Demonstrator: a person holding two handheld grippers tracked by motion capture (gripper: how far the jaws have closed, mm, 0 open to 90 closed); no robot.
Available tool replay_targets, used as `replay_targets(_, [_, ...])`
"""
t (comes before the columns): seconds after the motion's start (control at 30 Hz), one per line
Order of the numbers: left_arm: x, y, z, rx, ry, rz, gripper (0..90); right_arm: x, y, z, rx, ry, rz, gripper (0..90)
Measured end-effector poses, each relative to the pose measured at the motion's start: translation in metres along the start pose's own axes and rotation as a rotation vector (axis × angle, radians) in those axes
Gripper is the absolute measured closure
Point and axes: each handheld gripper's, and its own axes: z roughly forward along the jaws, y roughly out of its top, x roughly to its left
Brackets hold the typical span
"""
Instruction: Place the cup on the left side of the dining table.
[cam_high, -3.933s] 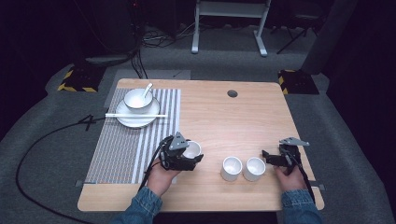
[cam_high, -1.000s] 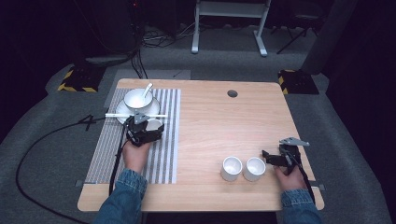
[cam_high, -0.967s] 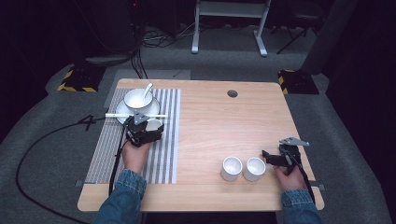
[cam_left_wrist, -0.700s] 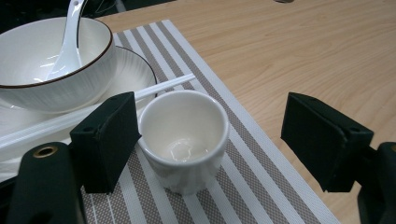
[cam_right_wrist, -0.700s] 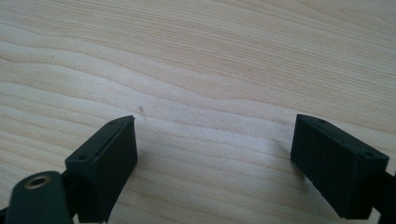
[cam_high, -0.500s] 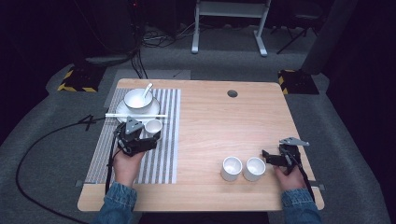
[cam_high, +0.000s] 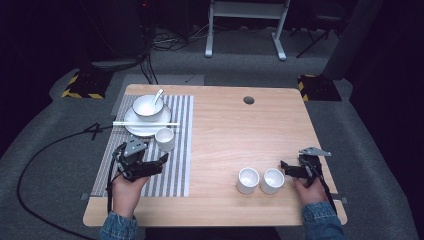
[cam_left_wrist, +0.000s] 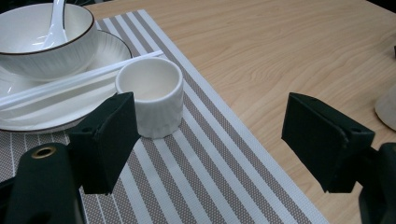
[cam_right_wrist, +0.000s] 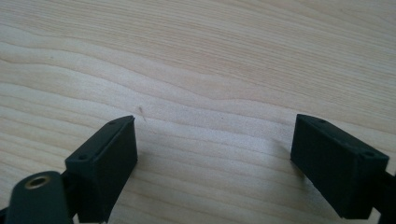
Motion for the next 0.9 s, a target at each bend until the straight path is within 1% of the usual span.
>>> replay_targets(0.07, [-0.001,-0.002,-0.003,0.010,0.001,0.005,19.0,0.000,0.000,0.000,0.000,0.000,0.000,14.5])
replay_targets(0.17, [-0.001,-0.005,-0.006,0.044,-0.001,0.020,18.8,0.000,0.000,0.000,0.000,0.000,0.001,14.5])
replay_targets(0.23, [0.000,-0.007,-0.006,0.072,-0.011,0.033,18.3,0.000,0.000,0.000,0.001,0.001,0.000,14.5])
replay_targets(0.4, [0.005,-0.014,-0.006,0.107,-0.037,0.008,17.7,0.000,0.000,0.000,0.000,0.001,0.000,14.5])
replay_targets(0.43, [0.005,-0.014,-0.006,0.107,-0.037,0.008,17.5,0.000,0.000,0.000,0.000,0.001,0.000,14.6])
replay_targets(0.47, [0.007,-0.015,-0.007,0.119,-0.039,0.006,17.5,0.000,0.000,0.000,0.000,0.001,0.000,14.5])
replay_targets(0.57, [0.009,-0.019,-0.008,0.129,-0.034,-0.001,17.5,0.000,0.000,0.000,0.000,0.001,0.000,14.5])
replay_targets(0.7, [0.011,-0.021,-0.010,0.149,-0.028,0.009,17.4,0.000,0.000,0.000,0.000,0.003,-0.002,14.5])
replay_targets(0.73, [0.011,-0.021,-0.010,0.154,-0.027,0.002,17.4,0.000,0.000,0.000,0.000,0.004,-0.003,14.6])
replay_targets(0.8, [0.012,-0.023,-0.011,0.178,-0.019,0.009,17.3,0.000,0.000,0.000,0.000,0.004,-0.003,14.6])
replay_targets(0.83, [0.013,-0.023,-0.011,0.205,-0.016,0.012,17.1,0.000,0.000,0.000,0.000,0.004,-0.002,14.5])
replay_targets(0.9, [0.014,-0.026,-0.010,0.220,-0.007,0.000,17.1,0.000,0.000,0.000,0.000,0.004,-0.002,14.6])
